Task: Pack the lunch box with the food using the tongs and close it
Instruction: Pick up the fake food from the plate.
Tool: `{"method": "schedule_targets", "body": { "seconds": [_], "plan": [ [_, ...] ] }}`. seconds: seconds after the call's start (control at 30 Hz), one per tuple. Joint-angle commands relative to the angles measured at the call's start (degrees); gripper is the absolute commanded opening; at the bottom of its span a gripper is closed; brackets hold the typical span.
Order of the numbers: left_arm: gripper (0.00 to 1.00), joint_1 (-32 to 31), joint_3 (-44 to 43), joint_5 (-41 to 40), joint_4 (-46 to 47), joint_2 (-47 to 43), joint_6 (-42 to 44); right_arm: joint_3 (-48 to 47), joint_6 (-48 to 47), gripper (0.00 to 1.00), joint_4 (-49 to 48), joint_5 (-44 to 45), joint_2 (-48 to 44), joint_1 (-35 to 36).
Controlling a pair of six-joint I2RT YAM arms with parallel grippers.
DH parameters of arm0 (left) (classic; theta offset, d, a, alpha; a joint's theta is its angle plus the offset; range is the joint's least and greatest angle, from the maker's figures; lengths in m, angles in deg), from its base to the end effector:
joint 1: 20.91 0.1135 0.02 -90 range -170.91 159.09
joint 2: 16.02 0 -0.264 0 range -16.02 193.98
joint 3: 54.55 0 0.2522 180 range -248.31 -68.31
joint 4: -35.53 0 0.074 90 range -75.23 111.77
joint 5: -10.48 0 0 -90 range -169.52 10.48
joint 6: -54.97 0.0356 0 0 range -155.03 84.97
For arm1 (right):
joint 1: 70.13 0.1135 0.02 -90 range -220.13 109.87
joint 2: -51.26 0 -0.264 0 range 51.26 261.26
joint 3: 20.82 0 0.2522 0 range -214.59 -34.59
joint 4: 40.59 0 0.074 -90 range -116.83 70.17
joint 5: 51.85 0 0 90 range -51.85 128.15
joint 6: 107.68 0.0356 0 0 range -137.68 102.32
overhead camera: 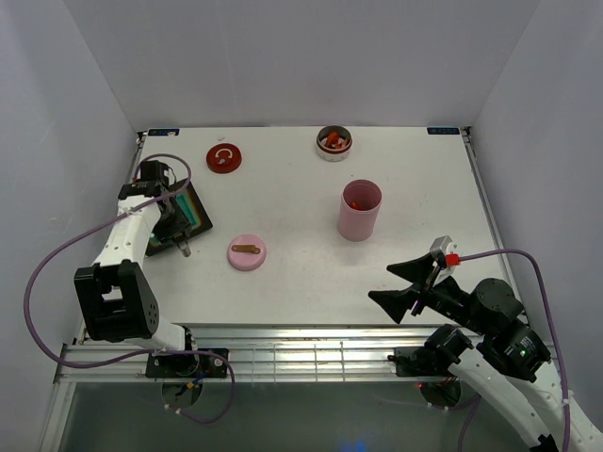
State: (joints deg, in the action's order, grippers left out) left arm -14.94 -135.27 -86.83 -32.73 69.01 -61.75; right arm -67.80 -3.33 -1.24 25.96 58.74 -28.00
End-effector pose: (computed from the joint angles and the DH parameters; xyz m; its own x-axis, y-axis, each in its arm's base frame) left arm 0.2794 0.0338 0.2533 -0.7842 -0.5304 -0.3221 -0.5527 0.8330 -0.0263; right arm 0.0407 0.0469 0.3086 -0.1994 0.1463 -0.9689 -0.7874 0.5646 0.2473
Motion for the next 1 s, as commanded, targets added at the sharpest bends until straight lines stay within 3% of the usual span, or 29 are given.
{"method": "schedule_targets", "body": {
  "seconds": [0.0, 0.4, 0.77, 0.97],
  "plan": [
    [0.40, 0.44, -4.75, 0.89, -0.96, -1.10, 0.97, -1.51, -0.73, 0.91, -1.85, 0.32, -0.46, 0.32],
    [0.27, 0.44, -9.07, 1.77, -3.07, -3.38, 2.20, -1.42, -0.64, 0.90, -1.85, 0.58, -0.37, 0.32],
    [0.03, 0.09, -11.35, 5.46, -0.79, -8.92, 2.73, -1.33, -0.73, 0.90, -2.12, 0.50, -0.19, 0.32],
    [0.01, -2.19, -13.02, 9.40, 0.53, -9.80, 4.66, -1.33, -0.64, 0.91, -1.94, 0.32, 0.16, 0.32]
  ]
}}
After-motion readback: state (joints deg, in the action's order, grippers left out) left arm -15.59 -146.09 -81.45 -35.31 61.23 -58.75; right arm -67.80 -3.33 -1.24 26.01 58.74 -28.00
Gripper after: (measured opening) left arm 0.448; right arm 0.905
